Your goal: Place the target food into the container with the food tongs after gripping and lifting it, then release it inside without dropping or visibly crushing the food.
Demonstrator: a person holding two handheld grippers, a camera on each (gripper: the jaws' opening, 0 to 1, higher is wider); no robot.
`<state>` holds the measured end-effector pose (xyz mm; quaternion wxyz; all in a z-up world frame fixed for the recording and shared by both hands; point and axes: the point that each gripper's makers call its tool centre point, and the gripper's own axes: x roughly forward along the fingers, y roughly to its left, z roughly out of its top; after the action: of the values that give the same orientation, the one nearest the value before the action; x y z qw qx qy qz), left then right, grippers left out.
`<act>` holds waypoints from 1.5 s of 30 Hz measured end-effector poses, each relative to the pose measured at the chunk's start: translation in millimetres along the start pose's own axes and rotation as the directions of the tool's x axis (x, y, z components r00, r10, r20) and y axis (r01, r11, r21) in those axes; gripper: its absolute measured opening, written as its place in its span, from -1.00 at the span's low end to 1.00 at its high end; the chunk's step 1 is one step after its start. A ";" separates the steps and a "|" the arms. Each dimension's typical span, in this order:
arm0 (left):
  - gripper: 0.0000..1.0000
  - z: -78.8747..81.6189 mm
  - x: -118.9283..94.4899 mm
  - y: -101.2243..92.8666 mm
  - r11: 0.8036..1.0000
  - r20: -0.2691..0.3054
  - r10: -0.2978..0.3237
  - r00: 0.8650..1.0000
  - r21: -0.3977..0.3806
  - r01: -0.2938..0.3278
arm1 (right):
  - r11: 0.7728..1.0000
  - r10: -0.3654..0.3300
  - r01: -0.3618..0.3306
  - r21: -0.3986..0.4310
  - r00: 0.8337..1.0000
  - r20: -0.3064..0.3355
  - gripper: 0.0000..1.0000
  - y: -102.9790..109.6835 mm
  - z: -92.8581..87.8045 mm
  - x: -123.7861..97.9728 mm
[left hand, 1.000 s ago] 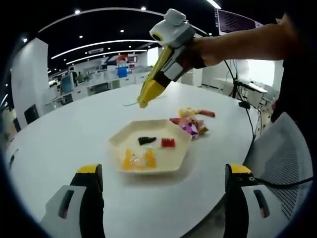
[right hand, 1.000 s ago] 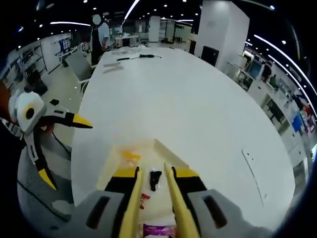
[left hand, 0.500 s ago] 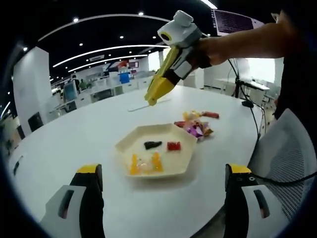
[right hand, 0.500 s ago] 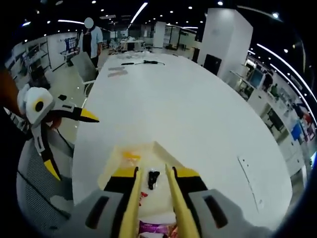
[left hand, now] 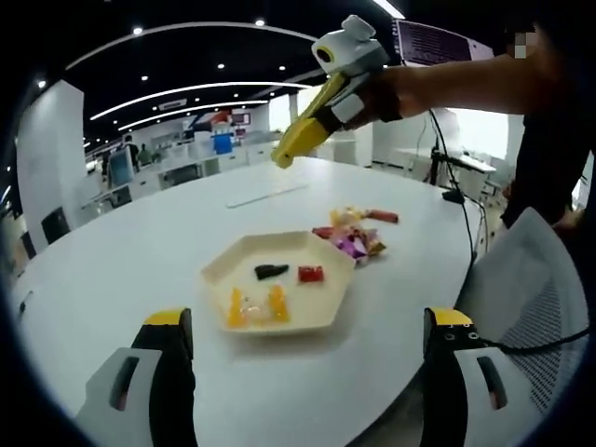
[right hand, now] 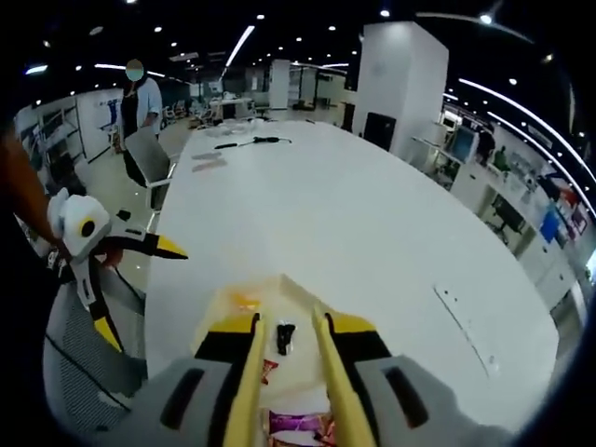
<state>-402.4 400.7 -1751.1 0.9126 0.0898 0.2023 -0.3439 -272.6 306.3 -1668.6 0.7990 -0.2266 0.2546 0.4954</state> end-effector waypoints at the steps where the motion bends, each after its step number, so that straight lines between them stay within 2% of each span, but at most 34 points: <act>1: 0.99 0.6 -0.2 -0.3 1.000 0.003 -0.001 1.000 0.001 0.001 | 1.000 -0.012 0.012 0.013 1.000 0.007 -0.46 -0.7 -3.8 -6.0; 6: 0.99 2.7 -0.4 -4.5 1.000 0.014 -0.027 1.000 -0.012 0.027 | 0.998 -0.053 0.053 0.034 0.999 0.000 -0.45 -5.8 -25.2 -34.8; 8: 0.99 4.4 -0.6 -8.7 0.999 0.023 -0.042 0.999 -0.005 0.042 | 0.993 -0.093 0.093 0.079 0.996 0.007 -0.45 -12.3 -31.3 -47.0; 10: 0.99 5.4 -0.6 -10.5 0.999 0.028 -0.045 0.999 0.008 0.045 | 0.985 -0.124 0.122 0.123 0.992 0.008 -0.45 -17.4 -37.0 -55.2; 16: 0.99 3.5 -0.2 -9.8 0.999 0.015 -0.040 0.999 0.021 0.039 | 0.973 -0.175 0.175 0.154 0.984 -0.011 -0.45 -21.7 -58.2 -73.0; 20: 0.99 3.6 0.4 -11.9 0.998 0.018 -0.054 0.998 0.023 0.054 | 0.974 -0.178 0.179 0.140 0.984 -0.019 -0.45 -25.7 -72.9 -76.4; 22: 0.99 2.4 -0.3 -10.2 0.998 0.018 -0.061 0.998 -0.002 0.061 | 0.973 -0.177 0.177 0.147 0.984 -0.016 -0.45 -31.1 -78.8 -78.3; 28: 0.99 3.9 -1.4 -4.2 0.998 0.031 -0.041 0.999 -0.040 0.042 | 0.973 -0.174 0.173 0.153 0.985 -0.007 -0.44 -38.6 -90.0 -84.6; 31: 0.99 4.6 -1.2 -3.4 0.998 0.032 -0.038 0.999 -0.048 0.039 | 0.977 -0.172 0.173 0.127 0.985 -0.026 -0.44 -41.8 -101.9 -84.8; 37: 0.99 4.3 -1.1 -1.2 0.998 0.033 -0.024 0.999 -0.053 0.026 | 0.970 -0.185 0.189 0.152 0.982 -0.037 -0.44 -49.7 -115.7 -91.3; 40: 0.99 2.1 -0.6 -4.0 0.997 0.024 -0.038 0.999 -0.071 0.039 | 0.966 -0.196 0.198 0.164 0.980 -0.032 -0.43 -52.8 -117.9 -96.4; 45: 0.99 6.3 -2.2 -10.3 0.997 0.035 -0.052 0.998 -0.054 0.054 | 0.962 -0.210 0.212 0.172 0.977 -0.034 -0.43 -56.1 -129.9 -98.5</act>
<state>-408.9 392.4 -1744.8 0.9086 0.0533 0.1985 -0.3635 -282.8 137.1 -1700.0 0.8620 -0.1853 0.2776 0.3815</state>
